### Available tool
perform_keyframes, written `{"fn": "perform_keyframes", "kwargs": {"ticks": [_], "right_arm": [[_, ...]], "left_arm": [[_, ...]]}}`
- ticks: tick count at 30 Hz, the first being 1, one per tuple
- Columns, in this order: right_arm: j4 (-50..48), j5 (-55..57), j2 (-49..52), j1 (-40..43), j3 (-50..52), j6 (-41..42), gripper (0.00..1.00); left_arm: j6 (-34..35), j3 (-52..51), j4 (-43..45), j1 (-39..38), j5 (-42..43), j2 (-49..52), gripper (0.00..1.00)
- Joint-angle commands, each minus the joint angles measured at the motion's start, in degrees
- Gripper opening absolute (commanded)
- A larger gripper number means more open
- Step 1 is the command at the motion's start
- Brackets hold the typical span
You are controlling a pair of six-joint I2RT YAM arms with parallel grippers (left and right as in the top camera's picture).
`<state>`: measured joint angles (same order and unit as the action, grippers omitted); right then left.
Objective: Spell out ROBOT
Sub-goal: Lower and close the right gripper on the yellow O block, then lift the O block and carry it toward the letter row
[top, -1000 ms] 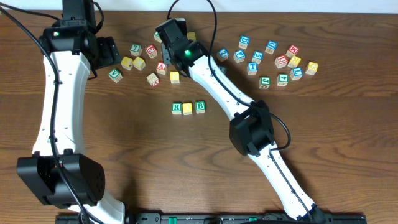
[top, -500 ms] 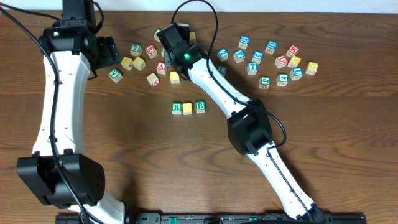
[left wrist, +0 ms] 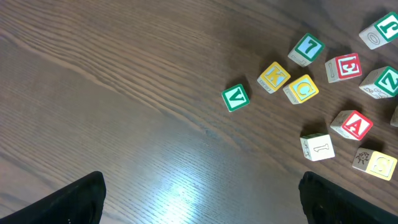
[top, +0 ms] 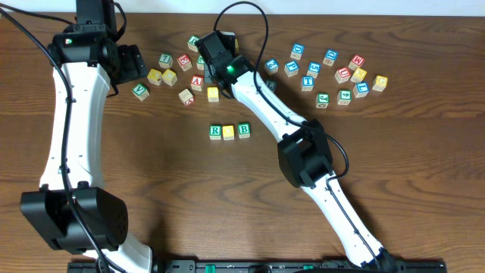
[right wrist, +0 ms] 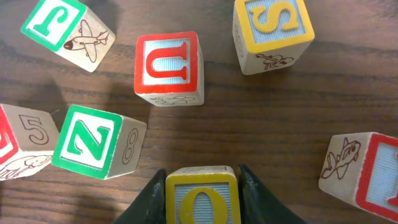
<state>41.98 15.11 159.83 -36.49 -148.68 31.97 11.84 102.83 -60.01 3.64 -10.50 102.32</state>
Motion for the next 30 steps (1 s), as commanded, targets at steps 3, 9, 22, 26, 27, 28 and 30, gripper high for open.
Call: {"fn": "perform_keyframes", "kwargs": {"ticks": [3, 9, 22, 26, 27, 28, 30], "right_arm": [[0.68, 0.42, -1.01, 0.57, 0.15, -4.13, 0.23], [2.4, 0.42, -5.14, 0.74, 0.15, -7.32, 0.22], [28.2, -5.49, -26.43, 4.04, 0.15, -9.81, 0.18], [39.36, -6.54, -30.36, 5.55, 0.15, -9.84, 0.18], [41.83, -6.54, -30.42, 5.86, 0.15, -9.81, 0.18], [44.06, -6.56, -30.4, 6.14, 0.15, -9.81, 0.18], [47.6, -6.56, -29.73, 6.45, 0.46, -9.77, 0.18]], "left_arm": [[-0.15, -0.39, -0.24, 0.04, -0.72, 0.76, 0.98], [-0.13, -0.39, -0.22, 0.04, -0.72, 0.76, 0.98], [-0.13, -0.39, -0.22, 0.04, -0.72, 0.76, 0.98], [-0.13, -0.39, -0.22, 0.04, -0.72, 0.76, 0.98], [-0.13, -0.39, -0.24, 0.04, -0.7, 0.76, 0.98], [-0.13, -0.39, -0.22, 0.04, -0.72, 0.76, 0.98], [-0.13, -0.39, -0.22, 0.04, -0.72, 0.76, 0.98]]}}
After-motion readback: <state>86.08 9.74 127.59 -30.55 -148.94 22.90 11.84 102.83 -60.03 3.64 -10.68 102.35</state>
